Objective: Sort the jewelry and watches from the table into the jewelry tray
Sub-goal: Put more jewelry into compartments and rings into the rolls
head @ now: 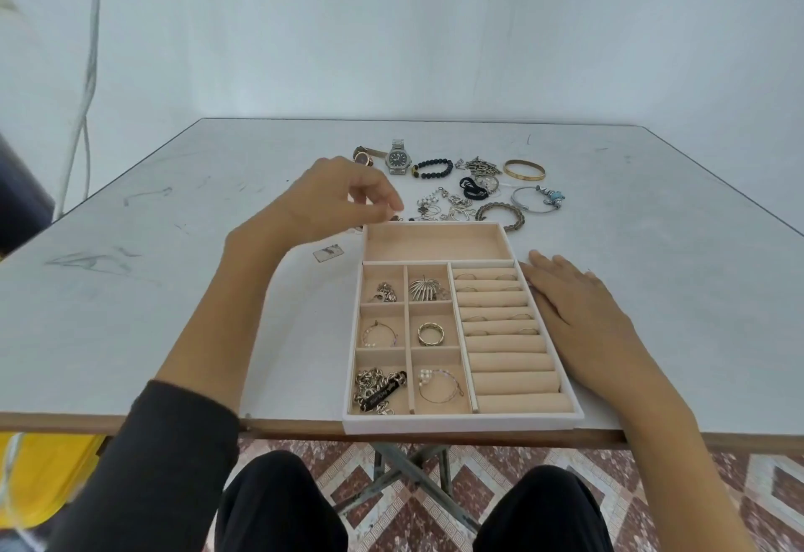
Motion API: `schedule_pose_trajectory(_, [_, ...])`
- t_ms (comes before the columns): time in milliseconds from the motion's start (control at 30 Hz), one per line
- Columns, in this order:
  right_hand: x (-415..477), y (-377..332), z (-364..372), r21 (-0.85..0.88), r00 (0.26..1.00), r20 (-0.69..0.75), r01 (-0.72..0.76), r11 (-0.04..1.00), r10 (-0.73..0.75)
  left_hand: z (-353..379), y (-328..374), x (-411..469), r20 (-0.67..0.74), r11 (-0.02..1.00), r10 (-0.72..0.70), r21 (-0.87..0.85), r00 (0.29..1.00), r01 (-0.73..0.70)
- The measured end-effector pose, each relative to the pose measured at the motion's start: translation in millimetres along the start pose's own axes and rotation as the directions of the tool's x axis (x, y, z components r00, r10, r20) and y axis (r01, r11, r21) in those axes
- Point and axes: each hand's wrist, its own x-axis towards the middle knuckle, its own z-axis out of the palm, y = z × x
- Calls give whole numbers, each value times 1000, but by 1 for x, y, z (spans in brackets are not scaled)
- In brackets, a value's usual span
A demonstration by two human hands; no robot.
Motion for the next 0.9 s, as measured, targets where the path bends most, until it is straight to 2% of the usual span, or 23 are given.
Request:
schedule_pose_trajectory(67, [0,0,0,-1,1000,-1,-1,1000,1,9,-9,16,-58,998,-66,-4,996,66])
schedule_pose_trajectory(233, [0,-2,-3,-5,999,-30,9,1000,-9,31,-22,40,-52,979,-130,149,990,136])
schedule_pose_trajectory(333, [3,-6,-12,-6,999,-52,10,1000,-11,40,-27,47,-24,975,-109,190,994,111])
schedule_pose_trajectory(500, [38,-7,-46,128,994,-14,-110,986,113,50,-25,52,1,973,-63,224,998,62])
schedule_pose_trajectory(633, [88,-29,-56,140,991,-127,-27,990,45,53,-24,52,-14,952,-34,304,999,36])
schedule_pose_trajectory(733, [125,-51,-47,60,997,-79,14,998,-9,52,-28,53,-54,944,-32,326,998,48])
schedule_pose_trajectory(900, [167,-65,-22,-6,999,51,2,1000,-1,52,-28,52,-93,921,-44,381,995,76])
